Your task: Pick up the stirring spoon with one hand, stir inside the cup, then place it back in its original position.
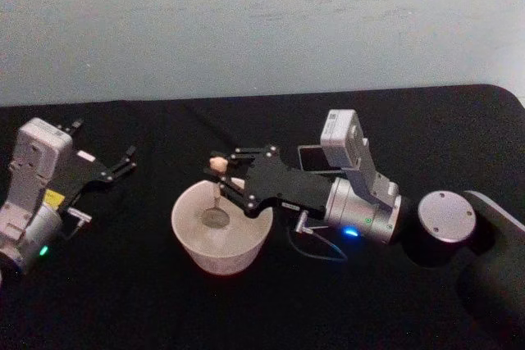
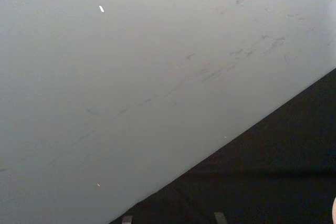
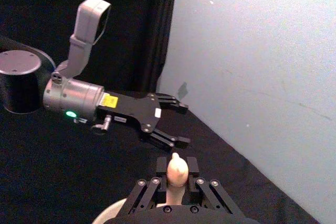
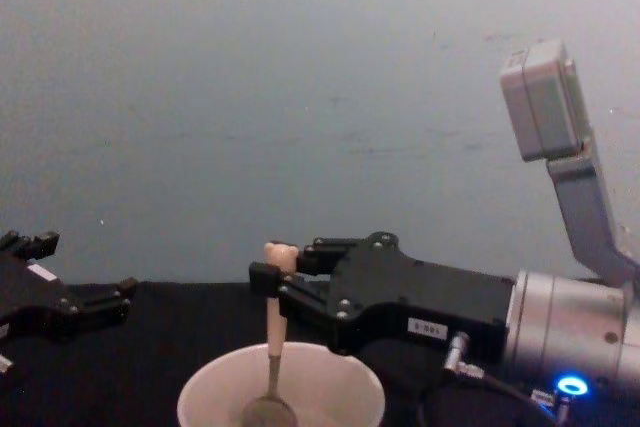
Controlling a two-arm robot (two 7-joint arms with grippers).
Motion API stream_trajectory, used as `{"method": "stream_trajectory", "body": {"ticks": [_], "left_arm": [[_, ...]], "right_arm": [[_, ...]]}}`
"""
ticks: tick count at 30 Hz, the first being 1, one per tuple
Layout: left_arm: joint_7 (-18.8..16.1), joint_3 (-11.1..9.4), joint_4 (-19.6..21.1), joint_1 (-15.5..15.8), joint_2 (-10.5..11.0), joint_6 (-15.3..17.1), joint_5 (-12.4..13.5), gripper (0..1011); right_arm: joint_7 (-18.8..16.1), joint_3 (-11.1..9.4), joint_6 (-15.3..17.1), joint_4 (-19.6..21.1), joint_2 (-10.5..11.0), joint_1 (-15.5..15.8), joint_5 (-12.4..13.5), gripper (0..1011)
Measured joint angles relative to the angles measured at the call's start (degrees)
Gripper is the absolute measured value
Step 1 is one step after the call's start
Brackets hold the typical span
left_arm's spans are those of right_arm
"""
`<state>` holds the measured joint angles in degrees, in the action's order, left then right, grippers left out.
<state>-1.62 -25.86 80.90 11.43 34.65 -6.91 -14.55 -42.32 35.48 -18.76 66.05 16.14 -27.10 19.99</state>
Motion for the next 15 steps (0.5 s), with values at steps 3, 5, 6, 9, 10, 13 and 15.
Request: {"method": "stream_trajectory", "body": {"ticks": [3,5,6,9,10,13,15], "left_arm": [[0.0,0.0,0.0,0.0,0.0,0.0,0.0,1001],[0.0,0.0,0.0,0.0,0.0,0.0,0.0,1001],[0.0,0.0,0.0,0.0,0.0,0.0,0.0,1001],[0.0,0.0,0.0,0.0,0.0,0.0,0.0,1001],[0.0,0.0,0.0,0.0,0.0,0.0,0.0,1001],[0.0,0.0,0.0,0.0,0.0,0.0,0.0,1001],[0.0,0.0,0.0,0.0,0.0,0.0,0.0,1001]], "right_arm": [[0.3,-0.5,-0.1,-0.2,0.1,-0.1,-0.2,214],[0.4,-0.7,-0.1,-0.2,0.3,-0.1,-0.2,214],[0.4,-0.8,-0.1,-0.1,0.4,0.0,-0.2,214],[0.5,-1.2,-0.1,0.5,0.9,0.4,-0.2,214],[0.5,-1.4,-0.1,0.9,1.2,0.6,-0.2,214],[0.6,-1.6,0.0,1.5,1.8,1.1,-0.2,214],[0.7,-1.9,0.1,2.1,2.3,1.6,-0.1,214]]}}
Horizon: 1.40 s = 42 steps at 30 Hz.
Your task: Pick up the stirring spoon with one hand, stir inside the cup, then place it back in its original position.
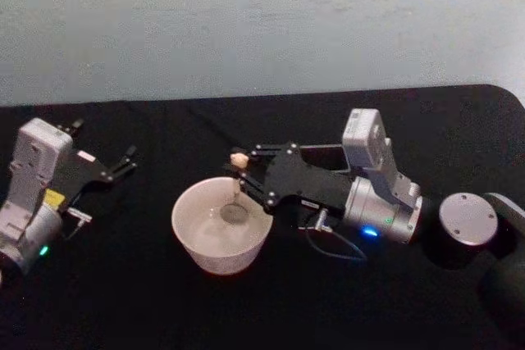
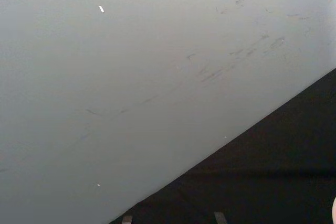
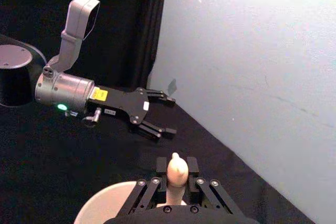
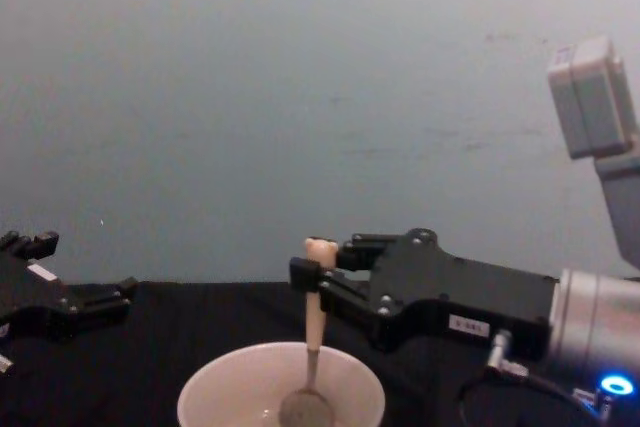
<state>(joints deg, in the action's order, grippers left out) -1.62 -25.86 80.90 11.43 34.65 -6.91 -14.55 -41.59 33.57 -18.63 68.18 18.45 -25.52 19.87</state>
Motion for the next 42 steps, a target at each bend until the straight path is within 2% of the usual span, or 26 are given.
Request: {"method": "stream_trajectory", "body": {"ticks": [13,23,30,42], "left_arm": [[0.0,0.0,0.0,0.0,0.0,0.0,0.0,1001],[0.0,0.0,0.0,0.0,0.0,0.0,0.0,1001],[0.0,0.0,0.0,0.0,0.0,0.0,0.0,1001],[0.0,0.0,0.0,0.0,0.0,0.0,0.0,1001]], "right_arm": [[0.0,-1.2,1.3,5.5,3.3,3.9,1.3,214],[-1.3,-0.2,2.3,9.2,4.3,5.9,2.3,214],[-1.7,1.2,2.3,8.7,3.1,5.1,2.3,214],[0.0,2.2,1.3,2.7,-1.1,1.0,0.4,214]]}}
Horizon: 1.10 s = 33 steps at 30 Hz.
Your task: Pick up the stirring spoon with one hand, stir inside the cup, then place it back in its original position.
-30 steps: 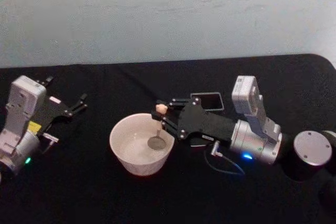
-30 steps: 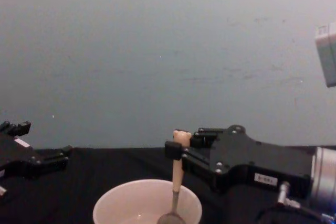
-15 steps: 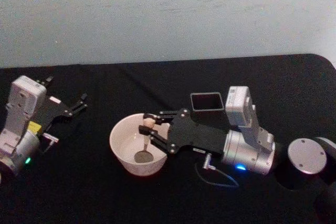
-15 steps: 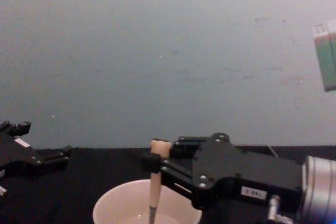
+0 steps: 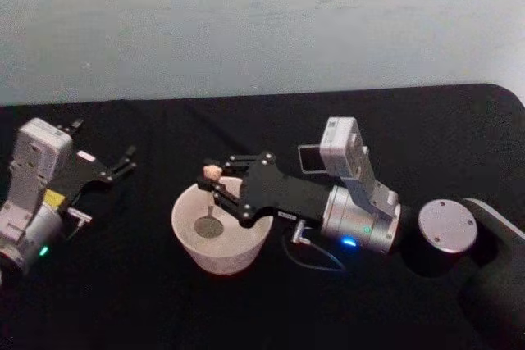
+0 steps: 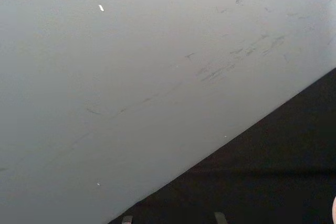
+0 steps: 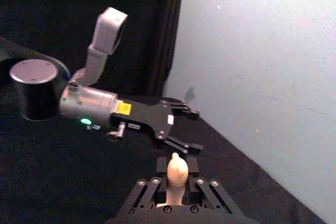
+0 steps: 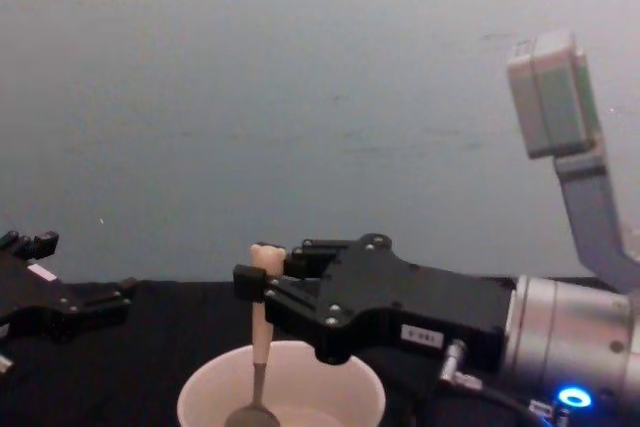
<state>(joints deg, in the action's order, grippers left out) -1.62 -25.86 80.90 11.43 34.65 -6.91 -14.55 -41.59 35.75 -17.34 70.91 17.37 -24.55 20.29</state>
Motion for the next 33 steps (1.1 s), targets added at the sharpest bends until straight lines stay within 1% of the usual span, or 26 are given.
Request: {"method": "stream_trajectory", "body": {"ticks": [6,14,24,33], "left_arm": [[0.0,0.0,0.0,0.0,0.0,0.0,0.0,1001],[0.0,0.0,0.0,0.0,0.0,0.0,0.0,1002],[0.0,0.0,0.0,0.0,0.0,0.0,0.0,1001],[0.0,0.0,0.0,0.0,0.0,0.0,0.0,1002]], "right_arm": [[1.0,-0.5,-0.5,-2.9,-1.2,-1.5,-0.8,214],[1.3,-1.4,-0.6,-3.7,-1.0,-1.7,-1.1,214],[1.5,-2.7,-0.4,-1.7,0.8,-0.3,-1.0,214],[1.4,-3.5,0.3,1.7,3.4,2.2,-0.6,214]]}}
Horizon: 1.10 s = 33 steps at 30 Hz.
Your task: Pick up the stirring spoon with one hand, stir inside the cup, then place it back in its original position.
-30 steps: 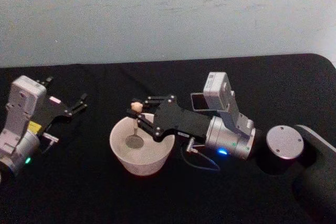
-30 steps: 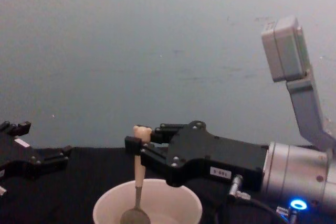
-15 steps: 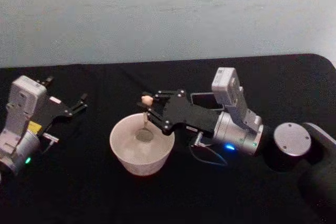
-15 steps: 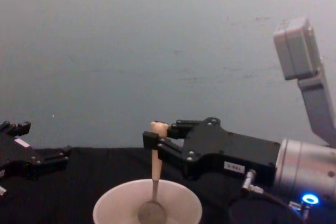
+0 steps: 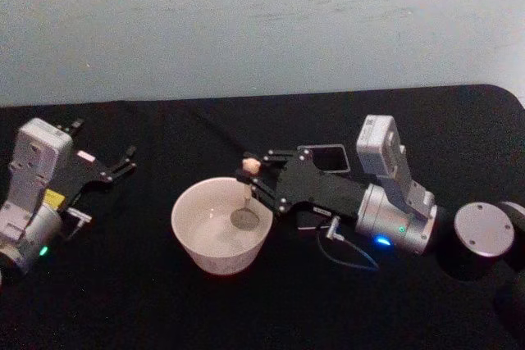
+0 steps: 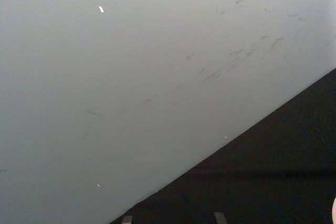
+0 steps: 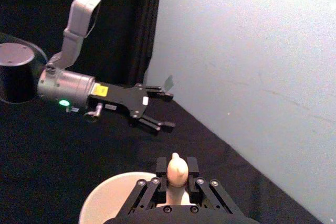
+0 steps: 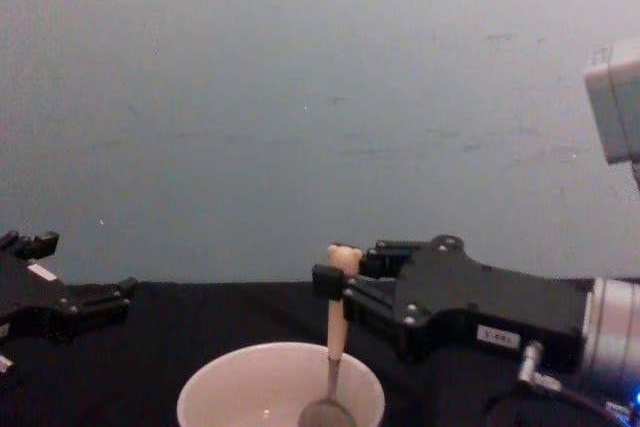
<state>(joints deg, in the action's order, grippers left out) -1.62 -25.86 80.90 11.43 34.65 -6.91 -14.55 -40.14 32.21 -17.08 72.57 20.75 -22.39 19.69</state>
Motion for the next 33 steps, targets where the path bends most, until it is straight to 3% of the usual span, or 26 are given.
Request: {"method": "stream_trajectory", "body": {"ticks": [8,15,24,33], "left_arm": [[0.0,0.0,0.0,0.0,0.0,0.0,0.0,1001],[0.0,0.0,0.0,0.0,0.0,0.0,0.0,1001],[0.0,0.0,0.0,0.0,0.0,0.0,0.0,1001],[0.0,0.0,0.0,0.0,0.0,0.0,0.0,1001]], "right_arm": [[-1.2,0.4,0.8,3.8,1.6,2.5,1.1,214],[-1.9,1.4,1.1,4.7,1.0,2.7,1.8,214],[-2.2,2.9,1.2,1.9,-1.3,0.5,1.6,214],[-1.1,2.8,0.1,-1.6,-3.0,-1.8,0.6,214]]}}
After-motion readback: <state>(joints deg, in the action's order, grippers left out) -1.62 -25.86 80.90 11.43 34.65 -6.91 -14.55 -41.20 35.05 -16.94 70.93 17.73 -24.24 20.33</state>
